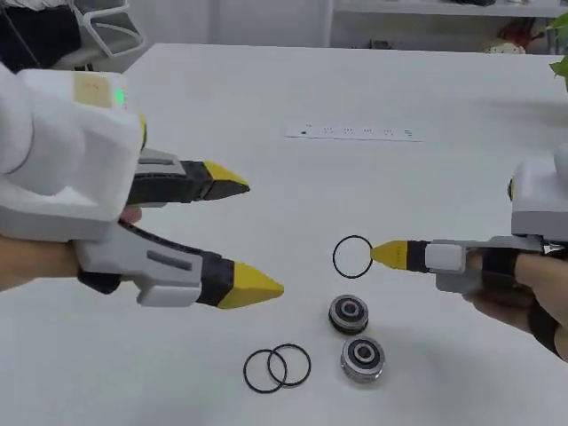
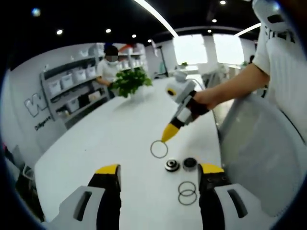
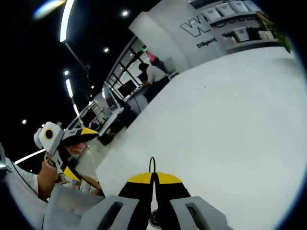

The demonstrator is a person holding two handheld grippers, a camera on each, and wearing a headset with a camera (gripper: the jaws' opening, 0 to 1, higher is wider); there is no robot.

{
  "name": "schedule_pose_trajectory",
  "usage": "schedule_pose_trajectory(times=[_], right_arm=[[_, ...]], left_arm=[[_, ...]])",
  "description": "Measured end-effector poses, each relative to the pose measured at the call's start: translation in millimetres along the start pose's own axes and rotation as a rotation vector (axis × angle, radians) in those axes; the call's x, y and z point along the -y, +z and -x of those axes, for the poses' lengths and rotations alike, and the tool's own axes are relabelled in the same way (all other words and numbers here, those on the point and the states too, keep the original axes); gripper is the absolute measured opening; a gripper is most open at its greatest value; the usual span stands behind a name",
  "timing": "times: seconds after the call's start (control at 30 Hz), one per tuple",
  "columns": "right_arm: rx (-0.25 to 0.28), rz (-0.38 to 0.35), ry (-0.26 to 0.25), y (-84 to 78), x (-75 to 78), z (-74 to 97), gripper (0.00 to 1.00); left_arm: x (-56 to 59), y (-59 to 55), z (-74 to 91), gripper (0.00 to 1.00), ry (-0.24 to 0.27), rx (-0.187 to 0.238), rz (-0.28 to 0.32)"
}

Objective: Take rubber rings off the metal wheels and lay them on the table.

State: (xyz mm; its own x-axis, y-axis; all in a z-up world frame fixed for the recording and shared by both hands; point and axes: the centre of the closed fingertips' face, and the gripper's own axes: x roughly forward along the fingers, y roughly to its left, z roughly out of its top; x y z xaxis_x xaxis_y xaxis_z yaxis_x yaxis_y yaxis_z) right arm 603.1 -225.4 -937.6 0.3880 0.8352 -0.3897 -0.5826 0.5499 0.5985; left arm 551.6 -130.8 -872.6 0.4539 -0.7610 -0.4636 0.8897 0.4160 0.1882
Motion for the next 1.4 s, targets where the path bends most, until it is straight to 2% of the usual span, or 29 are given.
schedule_pose_trajectory(times=[0.17,0.23,0.43,0.63,0.8,1.03,1.17,1.4], right_arm=[[-0.001,0.009,0.02,0.3,-6.0,-1.9,0.0],[-0.002,0.012,0.03,0.0,-8.7,-2.6,0.0],[-0.006,0.022,0.055,-0.4,-16.7,-4.9,0.0],[-0.024,0.029,0.08,-5.4,-25.5,-9.2,0.0],[-0.046,0.042,0.101,-11.2,-33.0,-13.1,0.0],[-0.076,0.057,0.123,-19.2,-40.8,-16.7,0.0],[-0.105,0.066,0.132,-27.5,-44.6,-20.6,0.0],[-0.161,0.086,0.149,-42.8,-52.0,-27.2,0.0]], left_arm=[[-2.2,-6.6,17.3,0.68,0.034,-0.016,0.008],[-5.9,-10.6,25.6,0.68,0.065,-0.026,0.013],[-7.7,-15.0,48.7,0.69,0.12,0.012,0.09],[-4.8,-24.8,62.8,0.73,0.157,0.011,0.122],[1.5,-35.7,67.4,0.76,0.164,0.015,0.157],[16.8,-47.4,66.6,0.85,0.149,0.042,0.215],[22.8,-55.0,64.4,0.88,0.138,0.033,0.229],[24.9,-60.0,61.5,0.88,0.147,0.038,0.271]])
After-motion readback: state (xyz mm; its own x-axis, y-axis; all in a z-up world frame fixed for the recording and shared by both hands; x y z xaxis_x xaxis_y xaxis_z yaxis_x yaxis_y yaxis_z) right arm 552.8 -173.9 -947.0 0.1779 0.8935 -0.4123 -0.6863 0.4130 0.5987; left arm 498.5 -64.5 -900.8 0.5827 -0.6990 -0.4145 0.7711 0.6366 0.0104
